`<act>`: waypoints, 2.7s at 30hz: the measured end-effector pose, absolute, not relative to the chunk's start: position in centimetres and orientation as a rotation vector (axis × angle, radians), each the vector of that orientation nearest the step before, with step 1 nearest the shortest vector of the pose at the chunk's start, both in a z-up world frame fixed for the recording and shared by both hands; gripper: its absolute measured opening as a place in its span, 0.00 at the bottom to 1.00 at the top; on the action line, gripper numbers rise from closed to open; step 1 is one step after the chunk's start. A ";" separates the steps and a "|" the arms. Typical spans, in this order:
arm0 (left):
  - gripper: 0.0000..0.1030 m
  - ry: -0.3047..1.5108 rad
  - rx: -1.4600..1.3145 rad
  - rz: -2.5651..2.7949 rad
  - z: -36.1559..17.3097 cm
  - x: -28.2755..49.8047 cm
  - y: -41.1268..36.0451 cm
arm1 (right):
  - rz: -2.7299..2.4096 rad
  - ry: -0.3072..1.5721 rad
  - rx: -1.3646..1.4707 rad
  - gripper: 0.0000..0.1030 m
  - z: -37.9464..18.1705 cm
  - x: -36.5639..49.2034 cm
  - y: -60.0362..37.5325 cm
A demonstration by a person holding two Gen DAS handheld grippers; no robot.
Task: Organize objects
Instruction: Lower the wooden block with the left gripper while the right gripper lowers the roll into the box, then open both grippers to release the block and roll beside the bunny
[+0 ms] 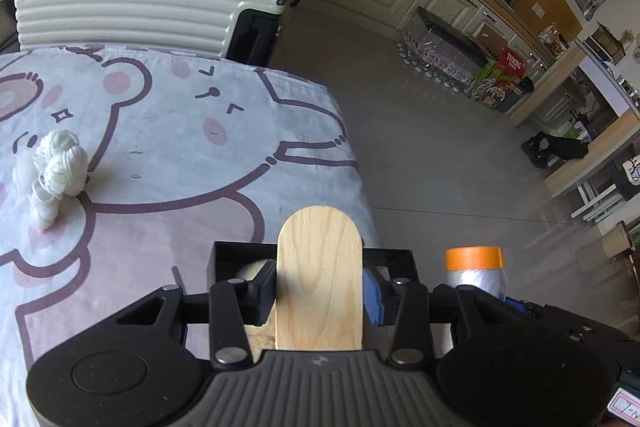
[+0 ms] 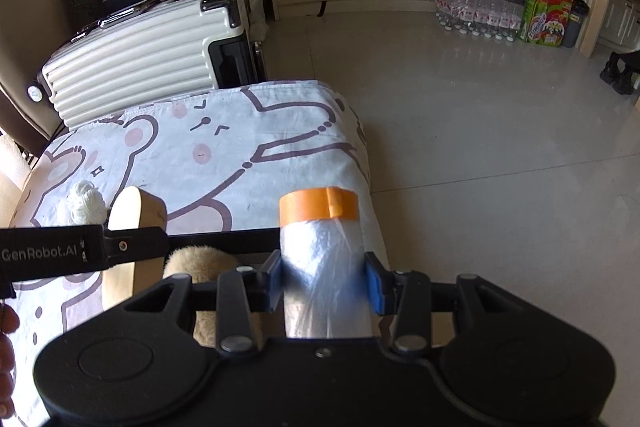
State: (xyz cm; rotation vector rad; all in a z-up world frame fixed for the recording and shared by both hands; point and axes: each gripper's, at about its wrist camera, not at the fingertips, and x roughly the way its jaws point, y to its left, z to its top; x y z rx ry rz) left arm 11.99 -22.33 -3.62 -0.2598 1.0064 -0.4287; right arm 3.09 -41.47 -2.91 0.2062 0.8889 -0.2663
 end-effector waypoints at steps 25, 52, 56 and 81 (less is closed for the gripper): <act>0.44 1.182 -0.421 -0.441 -12.2 15.1 -27.4 | -0.166 0.997 0.311 0.41 -7.1 4.5 -44.1; 0.60 1.186 -0.386 -0.439 -12.4 15.8 -26.5 | -0.169 1.024 0.186 0.51 -7.9 6.0 -41.7; 0.60 1.173 -0.401 -0.460 -11.5 15.5 -26.3 | -0.142 1.025 0.196 0.48 -7.3 5.6 -41.7; 0.38 1.063 -0.217 -0.472 -7.6 15.2 -23.7 | -0.136 1.238 0.092 0.10 -11.5 6.8 -39.9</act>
